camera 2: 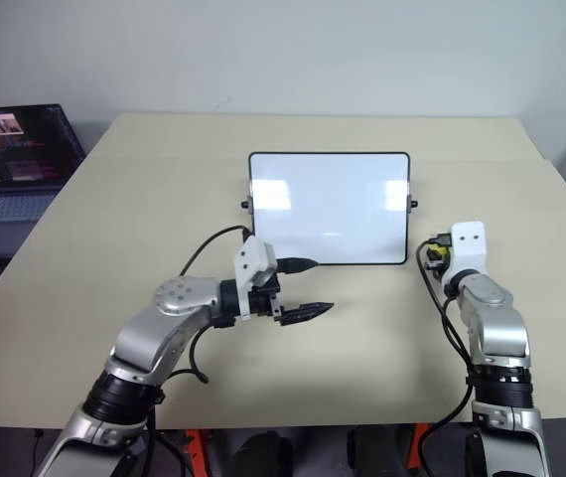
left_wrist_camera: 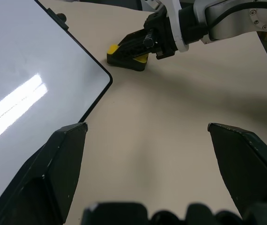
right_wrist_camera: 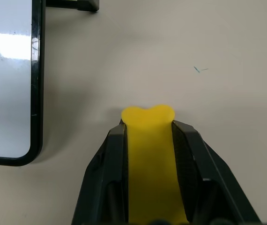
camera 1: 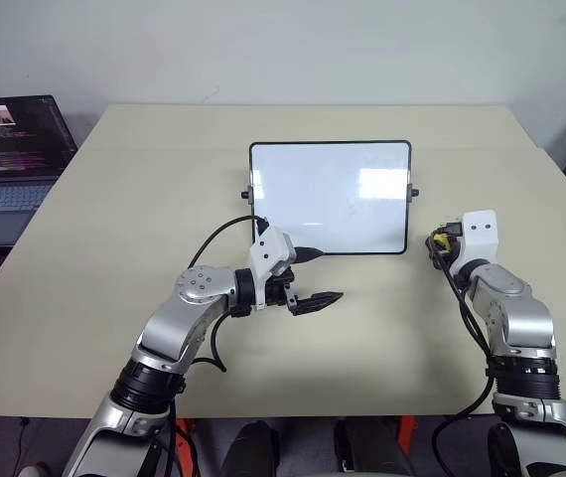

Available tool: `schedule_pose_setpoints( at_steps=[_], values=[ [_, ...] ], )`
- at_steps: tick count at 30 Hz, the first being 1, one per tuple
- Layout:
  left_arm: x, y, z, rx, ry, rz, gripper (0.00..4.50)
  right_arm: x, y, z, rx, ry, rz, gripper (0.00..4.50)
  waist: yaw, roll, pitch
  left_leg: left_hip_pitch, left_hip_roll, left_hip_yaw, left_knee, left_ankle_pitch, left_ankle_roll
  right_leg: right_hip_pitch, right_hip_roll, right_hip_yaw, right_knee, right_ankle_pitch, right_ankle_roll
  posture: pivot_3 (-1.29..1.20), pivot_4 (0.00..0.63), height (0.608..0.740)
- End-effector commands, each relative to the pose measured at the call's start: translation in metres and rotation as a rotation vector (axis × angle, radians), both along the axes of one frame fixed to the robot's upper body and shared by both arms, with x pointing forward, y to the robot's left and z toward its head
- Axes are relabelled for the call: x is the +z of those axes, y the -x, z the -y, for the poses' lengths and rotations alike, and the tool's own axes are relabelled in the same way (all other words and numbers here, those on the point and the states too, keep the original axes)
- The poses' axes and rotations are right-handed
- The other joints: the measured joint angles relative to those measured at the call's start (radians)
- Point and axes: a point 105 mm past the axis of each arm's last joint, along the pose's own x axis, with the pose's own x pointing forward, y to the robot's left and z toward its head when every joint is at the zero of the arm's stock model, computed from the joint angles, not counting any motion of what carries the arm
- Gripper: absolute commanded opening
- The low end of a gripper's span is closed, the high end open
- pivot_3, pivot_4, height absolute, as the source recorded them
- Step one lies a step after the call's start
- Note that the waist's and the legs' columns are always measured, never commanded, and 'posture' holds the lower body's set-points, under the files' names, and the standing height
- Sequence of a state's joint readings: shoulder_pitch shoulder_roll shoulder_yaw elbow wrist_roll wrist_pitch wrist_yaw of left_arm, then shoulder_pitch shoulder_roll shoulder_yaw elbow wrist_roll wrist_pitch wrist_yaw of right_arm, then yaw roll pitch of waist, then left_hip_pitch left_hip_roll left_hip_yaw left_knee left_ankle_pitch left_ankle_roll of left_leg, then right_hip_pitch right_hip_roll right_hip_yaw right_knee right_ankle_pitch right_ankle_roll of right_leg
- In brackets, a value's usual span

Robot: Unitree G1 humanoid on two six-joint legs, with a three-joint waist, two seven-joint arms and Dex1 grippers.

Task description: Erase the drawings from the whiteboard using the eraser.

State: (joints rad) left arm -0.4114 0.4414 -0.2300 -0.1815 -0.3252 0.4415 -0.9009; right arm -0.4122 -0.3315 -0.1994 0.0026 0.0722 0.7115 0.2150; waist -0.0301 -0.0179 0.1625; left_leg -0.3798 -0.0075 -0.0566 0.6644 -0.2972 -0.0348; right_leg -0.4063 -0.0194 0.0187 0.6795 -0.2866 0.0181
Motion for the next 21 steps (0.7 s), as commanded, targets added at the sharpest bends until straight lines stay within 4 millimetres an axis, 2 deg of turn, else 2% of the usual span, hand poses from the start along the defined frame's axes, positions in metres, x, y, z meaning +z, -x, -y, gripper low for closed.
schedule_pose_setpoints(
  at_steps=[1, 2, 9, 10, 16, 21],
  values=[
    [0.014, 0.000, 0.001, -0.004, 0.020, 0.059, 4.50, 0.016, -0.004, -0.001, 0.009, 0.014, 0.058, 1.72, 0.000, 0.000, 0.000, 0.000, 0.000, 0.000, 0.000, 0.000, 0.000, 0.000, 0.000, 0.000, 0.000, 0.000, 0.000, 0.00, 0.150, 0.740],
    [0.014, 0.000, 0.001, -0.002, 0.020, 0.059, 4.50, 0.016, -0.004, -0.001, 0.007, 0.015, 0.058, 1.94, 0.000, 0.000, 0.000, 0.000, 0.000, 0.000, 0.000, 0.000, 0.000, 0.000, 0.000, 0.000, 0.000, 0.000, 0.000, 0.00, 0.150, 0.740],
    [0.015, -0.002, 0.000, 0.007, 0.020, 0.063, 4.50, 0.017, -0.005, 0.000, 0.006, 0.022, 0.061, 4.35, 0.000, 0.000, 0.000, 0.000, 0.000, 0.000, 0.000, 0.000, 0.000, 0.000, 0.000, 0.000, 0.000, 0.000, 0.000, 0.00, 0.150, 0.740],
    [0.015, -0.002, 0.000, 0.009, 0.021, 0.064, 4.50, 0.018, -0.005, 0.000, 0.006, 0.023, 0.062, 4.48, 0.000, 0.000, 0.000, 0.000, 0.000, 0.000, 0.000, 0.000, 0.000, 0.000, 0.000, 0.000, 0.000, 0.000, 0.000, 0.00, 0.150, 0.740],
    [0.016, -0.003, -0.001, 0.025, 0.029, 0.067, 4.50, 0.021, -0.006, 0.002, -0.006, 0.041, 0.076, 4.48, 0.000, 0.000, 0.000, 0.000, 0.000, 0.000, 0.000, 0.000, 0.000, 0.000, 0.000, 0.000, 0.000, 0.000, 0.000, 0.00, 0.150, 0.740],
    [0.022, -0.013, -0.010, 0.133, 0.078, 0.085, 4.50, 0.024, -0.003, -0.001, 0.005, 0.021, 0.083, 4.48, -0.001, 0.000, 0.000, 0.000, 0.000, 0.000, 0.001, 0.000, 0.000, 0.000, 0.000, 0.000, 0.000, 0.000, 0.000, 0.00, 0.150, 0.740]
  ],
)
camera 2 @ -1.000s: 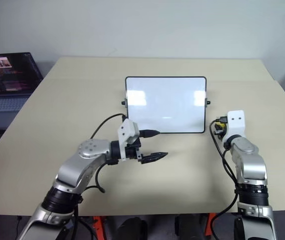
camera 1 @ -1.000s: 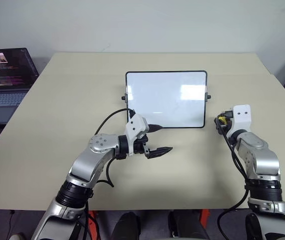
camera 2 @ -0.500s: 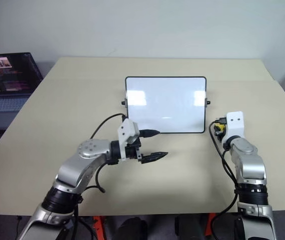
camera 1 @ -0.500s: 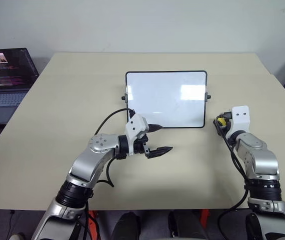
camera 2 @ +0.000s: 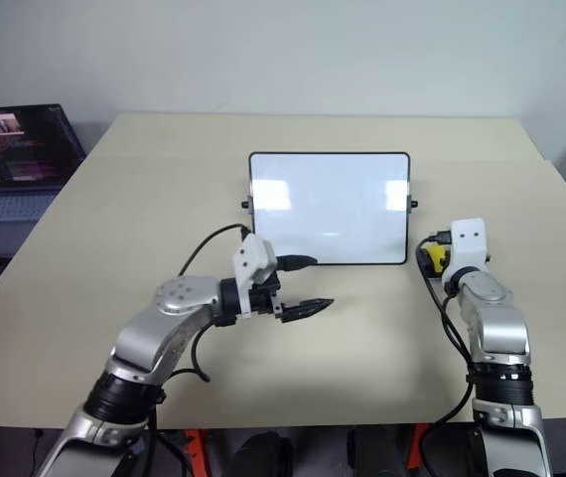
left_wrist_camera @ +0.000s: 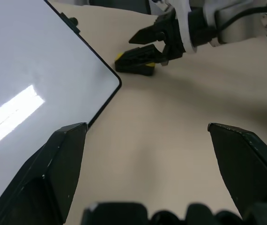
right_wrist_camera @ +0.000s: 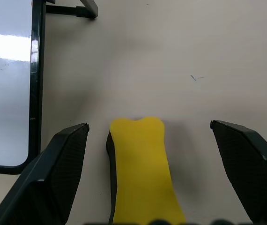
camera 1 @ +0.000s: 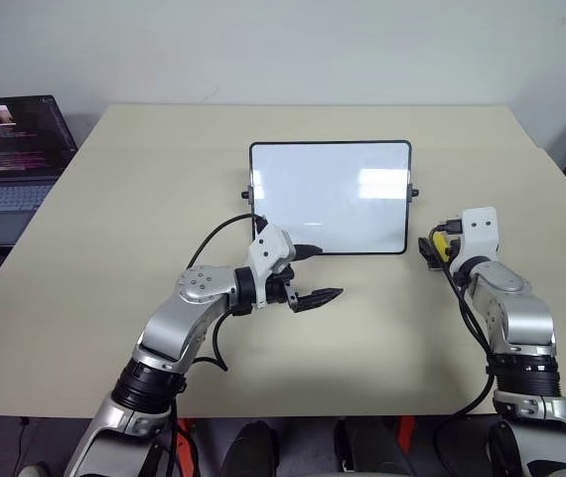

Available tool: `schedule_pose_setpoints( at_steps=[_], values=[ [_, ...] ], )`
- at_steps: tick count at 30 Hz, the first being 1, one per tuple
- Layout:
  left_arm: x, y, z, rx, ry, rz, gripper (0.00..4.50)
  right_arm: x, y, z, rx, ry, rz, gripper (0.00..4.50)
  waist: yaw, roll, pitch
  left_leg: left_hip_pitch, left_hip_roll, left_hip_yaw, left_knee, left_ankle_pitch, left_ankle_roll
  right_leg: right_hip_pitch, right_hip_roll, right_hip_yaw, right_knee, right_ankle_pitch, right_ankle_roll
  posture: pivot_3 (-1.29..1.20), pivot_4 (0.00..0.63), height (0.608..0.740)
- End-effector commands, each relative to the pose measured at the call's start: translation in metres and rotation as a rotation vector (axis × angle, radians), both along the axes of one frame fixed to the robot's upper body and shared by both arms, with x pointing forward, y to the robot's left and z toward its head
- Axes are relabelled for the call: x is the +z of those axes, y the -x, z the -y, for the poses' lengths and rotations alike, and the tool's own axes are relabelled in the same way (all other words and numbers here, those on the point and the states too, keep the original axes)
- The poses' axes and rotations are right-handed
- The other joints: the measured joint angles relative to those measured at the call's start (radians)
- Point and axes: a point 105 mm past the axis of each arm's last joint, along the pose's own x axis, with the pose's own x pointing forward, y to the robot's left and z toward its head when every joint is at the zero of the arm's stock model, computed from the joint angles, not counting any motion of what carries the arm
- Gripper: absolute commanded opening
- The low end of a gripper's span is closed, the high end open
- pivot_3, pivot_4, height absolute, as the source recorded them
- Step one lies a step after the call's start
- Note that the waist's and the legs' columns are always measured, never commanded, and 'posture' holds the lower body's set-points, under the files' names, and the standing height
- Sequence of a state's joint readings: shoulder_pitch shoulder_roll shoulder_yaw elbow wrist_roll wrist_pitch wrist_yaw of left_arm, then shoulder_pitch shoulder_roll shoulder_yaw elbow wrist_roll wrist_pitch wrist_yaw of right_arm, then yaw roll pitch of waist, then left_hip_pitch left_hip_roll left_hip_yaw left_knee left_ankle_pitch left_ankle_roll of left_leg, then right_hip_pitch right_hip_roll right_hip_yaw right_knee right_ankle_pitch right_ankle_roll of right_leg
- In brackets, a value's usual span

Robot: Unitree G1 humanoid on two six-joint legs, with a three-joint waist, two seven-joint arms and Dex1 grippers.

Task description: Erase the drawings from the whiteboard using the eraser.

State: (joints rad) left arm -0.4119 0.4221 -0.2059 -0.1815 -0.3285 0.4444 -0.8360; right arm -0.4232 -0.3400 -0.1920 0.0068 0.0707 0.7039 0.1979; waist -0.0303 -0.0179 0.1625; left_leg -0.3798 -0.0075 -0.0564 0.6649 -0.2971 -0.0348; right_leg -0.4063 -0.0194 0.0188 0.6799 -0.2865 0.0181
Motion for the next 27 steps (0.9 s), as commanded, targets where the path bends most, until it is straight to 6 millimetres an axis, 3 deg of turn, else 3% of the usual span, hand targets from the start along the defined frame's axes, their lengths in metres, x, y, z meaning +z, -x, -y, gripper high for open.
schedule_pose_setpoints(
  at_steps=[1, 6, 13, 20, 25, 27],
  values=[
    [0.018, -0.006, -0.010, 0.081, 0.052, 0.074, 4.50, 0.019, -0.001, -0.003, 0.016, -0.001, 0.068, 4.48, -0.001, 0.000, 0.000, 0.000, 0.000, 0.000, 0.000, 0.000, 0.000, 0.000, 0.000, 0.000, 0.000, 0.000, 0.000, 0.00, 0.150, 0.740],
    [0.033, -0.025, -0.045, 0.385, 0.178, 0.138, 4.50, 0.034, 0.009, 0.000, 0.005, -0.037, 0.167, 4.48, 0.000, 0.000, 0.000, 0.000, 0.000, 0.000, 0.000, 0.000, 0.000, 0.000, 0.000, 0.000, 0.000, 0.000, 0.000, 0.00, 0.150, 0.740],
    [0.011, -0.006, -0.079, 0.660, 0.247, 0.120, 4.50, 0.048, 0.040, -0.002, -0.003, -0.051, 0.357, 4.48, 0.003, 0.000, -0.001, 0.000, 0.000, 0.000, 0.000, 0.000, 0.000, 0.000, 0.000, 0.000, 0.000, 0.000, 0.000, 0.00, 0.150, 0.740],
    [-0.022, 0.024, -0.112, 0.960, 0.254, 0.098, 4.50, 0.023, 0.081, -0.014, 0.014, -0.056, 0.392, 4.48, 0.004, 0.000, -0.001, 0.002, 0.000, 0.000, 0.001, 0.000, 0.000, 0.002, -0.001, 0.001, 0.001, 0.000, 0.000, 0.00, 0.150, 0.740],
    [-0.023, 0.040, -0.125, 1.103, 0.225, 0.137, 4.50, 0.012, 0.095, -0.014, -0.019, -0.125, 0.386, 4.48, 0.003, 0.000, -0.001, 0.006, 0.000, 0.001, 0.000, 0.000, 0.000, 0.004, 0.000, 0.001, 0.001, 0.000, 0.000, 0.00, 0.150, 0.740],
    [-0.023, 0.043, -0.119, 1.100, 0.245, 0.135, 4.50, 0.009, 0.097, -0.020, 0.000, -0.119, 0.377, 4.48, 0.003, 0.000, -0.001, 0.008, 0.001, 0.000, 0.000, 0.000, 0.000, 0.007, 0.000, 0.001, 0.001, 0.000, 0.000, 0.00, 0.150, 0.740]
  ],
)
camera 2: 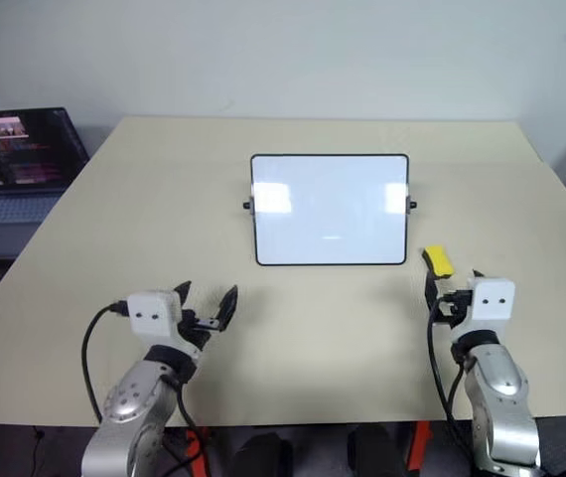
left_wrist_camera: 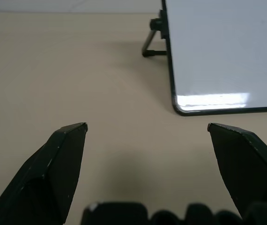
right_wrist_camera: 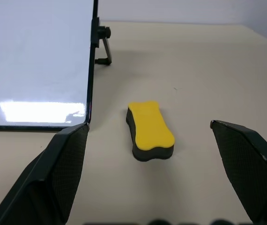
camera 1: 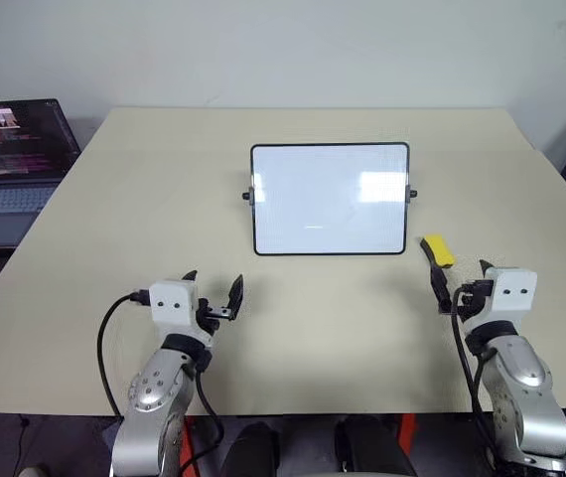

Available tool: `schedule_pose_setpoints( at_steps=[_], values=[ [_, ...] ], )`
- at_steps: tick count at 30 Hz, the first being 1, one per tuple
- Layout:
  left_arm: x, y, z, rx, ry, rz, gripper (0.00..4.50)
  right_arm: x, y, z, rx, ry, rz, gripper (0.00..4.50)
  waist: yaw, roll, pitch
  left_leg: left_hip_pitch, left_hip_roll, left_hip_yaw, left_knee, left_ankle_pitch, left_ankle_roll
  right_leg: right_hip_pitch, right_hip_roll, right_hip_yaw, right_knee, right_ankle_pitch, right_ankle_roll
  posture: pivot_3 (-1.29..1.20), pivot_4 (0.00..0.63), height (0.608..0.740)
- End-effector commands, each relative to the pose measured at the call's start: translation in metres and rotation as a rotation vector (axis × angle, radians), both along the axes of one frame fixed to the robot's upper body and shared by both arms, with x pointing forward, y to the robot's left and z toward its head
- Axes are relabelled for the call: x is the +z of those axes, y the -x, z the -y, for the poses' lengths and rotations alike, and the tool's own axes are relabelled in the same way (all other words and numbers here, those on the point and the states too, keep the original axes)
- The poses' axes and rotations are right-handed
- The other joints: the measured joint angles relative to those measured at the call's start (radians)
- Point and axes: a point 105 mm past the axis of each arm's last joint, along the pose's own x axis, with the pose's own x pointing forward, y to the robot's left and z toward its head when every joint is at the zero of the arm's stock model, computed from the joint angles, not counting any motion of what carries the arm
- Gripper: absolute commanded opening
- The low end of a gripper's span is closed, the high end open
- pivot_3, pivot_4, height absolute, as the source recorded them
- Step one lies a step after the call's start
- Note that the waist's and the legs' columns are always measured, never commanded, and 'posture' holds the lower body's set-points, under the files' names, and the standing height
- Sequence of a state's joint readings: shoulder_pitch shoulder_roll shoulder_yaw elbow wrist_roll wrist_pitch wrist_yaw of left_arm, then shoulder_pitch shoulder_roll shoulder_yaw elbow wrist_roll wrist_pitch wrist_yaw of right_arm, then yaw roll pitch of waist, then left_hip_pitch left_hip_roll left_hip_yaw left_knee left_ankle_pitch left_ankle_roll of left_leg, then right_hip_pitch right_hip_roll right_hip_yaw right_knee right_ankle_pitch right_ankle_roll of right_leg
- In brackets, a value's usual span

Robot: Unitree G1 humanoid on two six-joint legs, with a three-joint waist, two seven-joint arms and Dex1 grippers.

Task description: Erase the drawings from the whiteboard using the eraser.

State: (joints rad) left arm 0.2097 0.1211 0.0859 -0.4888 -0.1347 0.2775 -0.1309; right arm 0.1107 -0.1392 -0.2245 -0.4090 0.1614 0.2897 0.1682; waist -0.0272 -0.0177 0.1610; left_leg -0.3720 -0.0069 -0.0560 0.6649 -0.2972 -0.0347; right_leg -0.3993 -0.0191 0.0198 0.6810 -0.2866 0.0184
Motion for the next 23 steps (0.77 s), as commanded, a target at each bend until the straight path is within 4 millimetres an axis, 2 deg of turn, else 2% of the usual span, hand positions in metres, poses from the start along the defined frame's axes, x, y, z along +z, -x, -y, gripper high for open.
schedule_pose_setpoints(
  at_steps=[1, 3, 5, 8, 13, 15, 17, 19, 23],
  values=[
    [0.021, 0.003, 0.009, 0.008, 0.007, 0.095, 4.50, 0.015, 0.003, -0.004, 0.017, -0.002, 0.070, 4.48, 0.000, 0.000, 0.000, 0.003, 0.000, 0.000, 0.000, 0.000, 0.000, 0.004, 0.000, 0.000, -0.001, 0.000, 0.000, 0.00, 0.150, 0.740],
    [0.015, 0.002, 0.013, 0.001, 0.036, 0.099, 4.50, 0.017, 0.003, -0.012, 0.017, -0.031, 0.093, 4.48, 0.000, 0.000, 0.000, 0.010, 0.000, -0.001, -0.001, 0.000, 0.000, 0.011, 0.000, -0.001, -0.003, -0.001, 0.001, 0.00, 0.150, 0.740],
    [0.009, 0.001, 0.012, 0.010, 0.042, 0.100, 4.50, 0.019, 0.002, -0.016, 0.025, -0.035, 0.107, 4.48, 0.000, 0.000, 0.000, 0.010, 0.000, -0.001, -0.001, 0.000, 0.000, 0.011, 0.000, -0.001, -0.003, -0.001, 0.002, 0.00, 0.150, 0.740],
    [-0.004, 0.002, 0.009, 0.006, 0.050, 0.093, 4.50, 0.022, -0.001, -0.010, 0.012, -0.024, 0.120, 4.48, -0.001, 0.000, 0.000, 0.010, 0.000, -0.001, -0.001, 0.000, 0.000, 0.011, 0.000, -0.001, -0.003, -0.001, 0.001, 0.00, 0.150, 0.740],
    [-0.044, 0.005, -0.001, 0.000, 0.043, 0.062, 4.50, 0.022, 0.003, -0.015, 0.030, 0.006, 0.120, 4.48, 0.001, 0.000, 0.000, 0.010, 0.000, -0.001, -0.002, 0.000, 0.000, 0.011, 0.000, -0.001, -0.003, -0.001, 0.000, 0.00, 0.150, 0.740],
    [-0.054, 0.005, 0.000, -0.007, 0.039, 0.059, 4.50, 0.022, 0.005, -0.013, 0.030, 0.008, 0.118, 4.48, 0.001, 0.000, 0.000, 0.010, 0.000, -0.001, -0.002, 0.000, 0.000, 0.011, 0.000, -0.002, -0.004, -0.001, 0.000, 0.00, 0.150, 0.740],
    [-0.063, 0.003, 0.004, -0.041, 0.028, 0.062, 4.50, 0.026, 0.013, -0.020, 0.071, 0.050, 0.129, 4.48, 0.002, 0.003, -0.002, 0.010, -0.001, -0.001, -0.002, 0.000, 0.000, 0.011, 0.000, -0.002, -0.004, -0.001, 0.000, 0.00, 0.150, 0.740],
    [-0.078, -0.005, 0.007, -0.051, 0.044, 0.039, 4.50, 0.026, 0.018, -0.016, 0.059, 0.049, 0.119, 4.48, 0.008, 0.007, -0.004, 0.010, -0.001, -0.001, -0.002, 0.000, 0.000, 0.012, 0.000, -0.002, -0.003, -0.002, 0.001, 0.00, 0.150, 0.740],
    [-0.082, -0.013, 0.010, -0.061, 0.040, 0.053, 4.50, 0.031, 0.023, -0.014, 0.060, 0.072, 0.122, 4.48, 0.018, 0.011, -0.007, 0.013, -0.001, -0.002, -0.002, 0.001, 0.003, 0.018, 0.000, -0.002, -0.004, -0.004, 0.006, 0.00, 0.150, 0.740]
  ],
)
